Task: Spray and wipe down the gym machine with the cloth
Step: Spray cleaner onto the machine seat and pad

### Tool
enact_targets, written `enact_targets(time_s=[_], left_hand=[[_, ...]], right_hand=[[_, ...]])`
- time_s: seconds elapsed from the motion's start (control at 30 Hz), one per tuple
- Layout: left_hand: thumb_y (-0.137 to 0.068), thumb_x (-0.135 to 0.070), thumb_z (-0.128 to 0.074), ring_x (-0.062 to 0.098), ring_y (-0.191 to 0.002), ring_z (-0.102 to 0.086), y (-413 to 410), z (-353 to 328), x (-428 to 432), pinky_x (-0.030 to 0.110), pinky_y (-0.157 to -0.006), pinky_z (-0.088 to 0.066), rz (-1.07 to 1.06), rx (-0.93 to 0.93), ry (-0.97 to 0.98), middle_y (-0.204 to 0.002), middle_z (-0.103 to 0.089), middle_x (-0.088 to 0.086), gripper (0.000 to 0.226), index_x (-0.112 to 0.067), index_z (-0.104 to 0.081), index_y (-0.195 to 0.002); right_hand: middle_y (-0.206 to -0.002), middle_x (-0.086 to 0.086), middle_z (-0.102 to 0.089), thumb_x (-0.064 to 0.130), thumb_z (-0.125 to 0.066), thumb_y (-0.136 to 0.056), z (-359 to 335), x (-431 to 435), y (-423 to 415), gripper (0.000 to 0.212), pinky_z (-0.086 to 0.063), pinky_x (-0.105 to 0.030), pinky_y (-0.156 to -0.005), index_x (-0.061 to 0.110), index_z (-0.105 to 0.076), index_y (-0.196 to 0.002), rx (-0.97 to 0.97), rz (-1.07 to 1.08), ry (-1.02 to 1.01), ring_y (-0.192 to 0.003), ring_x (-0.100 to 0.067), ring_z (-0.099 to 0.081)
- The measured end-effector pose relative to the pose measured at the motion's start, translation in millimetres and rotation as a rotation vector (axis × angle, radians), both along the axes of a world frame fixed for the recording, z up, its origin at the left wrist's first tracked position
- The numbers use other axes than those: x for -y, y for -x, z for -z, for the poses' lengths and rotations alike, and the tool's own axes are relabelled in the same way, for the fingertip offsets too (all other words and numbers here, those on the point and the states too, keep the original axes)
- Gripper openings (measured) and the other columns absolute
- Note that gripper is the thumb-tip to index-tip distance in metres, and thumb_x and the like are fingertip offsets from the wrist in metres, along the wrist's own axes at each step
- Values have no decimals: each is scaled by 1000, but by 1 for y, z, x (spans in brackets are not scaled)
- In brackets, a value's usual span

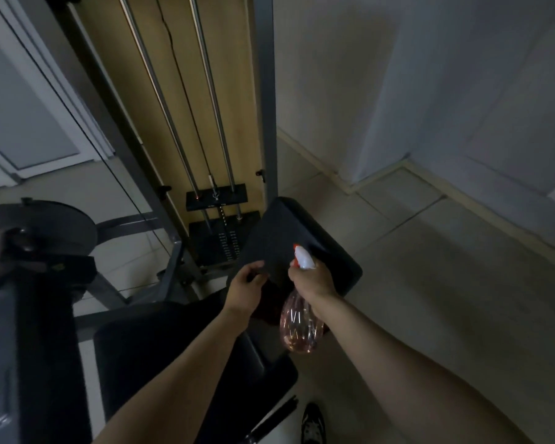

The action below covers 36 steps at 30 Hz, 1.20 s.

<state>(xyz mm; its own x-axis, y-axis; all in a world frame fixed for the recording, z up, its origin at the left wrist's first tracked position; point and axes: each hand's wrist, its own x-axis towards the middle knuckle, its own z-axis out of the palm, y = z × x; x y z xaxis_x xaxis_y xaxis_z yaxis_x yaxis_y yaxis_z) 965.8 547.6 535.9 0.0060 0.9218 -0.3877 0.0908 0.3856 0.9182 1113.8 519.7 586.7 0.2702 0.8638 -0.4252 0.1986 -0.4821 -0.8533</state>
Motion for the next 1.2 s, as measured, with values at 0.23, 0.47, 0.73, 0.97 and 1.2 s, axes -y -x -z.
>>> enact_targets(time_s=[0.23,0.47,0.73,0.97,1.2], left_hand=[[-101,-15,-58,19,-104,-69,-13,1,6,30,-86,-54,-20,98,-17,-112,-72,4,19,-25,-68,-113],[-96,3,-57,19,-119,-63,-14,-14,46,24,-93,-52,336,126,-138,-119,-69,-5,43,-26,-64,-126],[-75,-15,-87,8,-127,-57,0,-17,52,36,-105,-51,857,5,-205,-136,-57,-6,95,-55,-29,-139],[-74,-7,-84,30,-110,-68,28,-2,66,39,-90,-57,498,234,-57,-119,-68,12,65,-24,-55,-129],[-73,-12,-74,28,-112,-68,32,-23,73,47,-93,-57,568,363,21,-123,-69,9,81,-29,-42,-146]], right_hand=[[-105,1,-63,20,-52,-94,17,-2,-10,18,-50,-37,-97,29,-59,-109,-25,6,10,-107,-21,-63],[-120,7,-60,32,-53,-97,31,29,-6,27,-49,-37,-101,32,-54,-124,-91,73,-74,-114,-12,-60],[-130,9,-53,52,-61,-92,27,64,18,43,-49,-29,-98,39,-46,-131,-134,-22,-101,-114,-1,-55],[-140,-7,-56,0,-52,-95,17,80,20,58,-45,-39,-109,26,-45,-147,-679,-20,-22,-129,-21,-56],[-106,-10,-74,49,-66,-90,68,103,31,44,-57,-42,-84,16,-71,-120,-607,228,318,-90,-24,-70]])
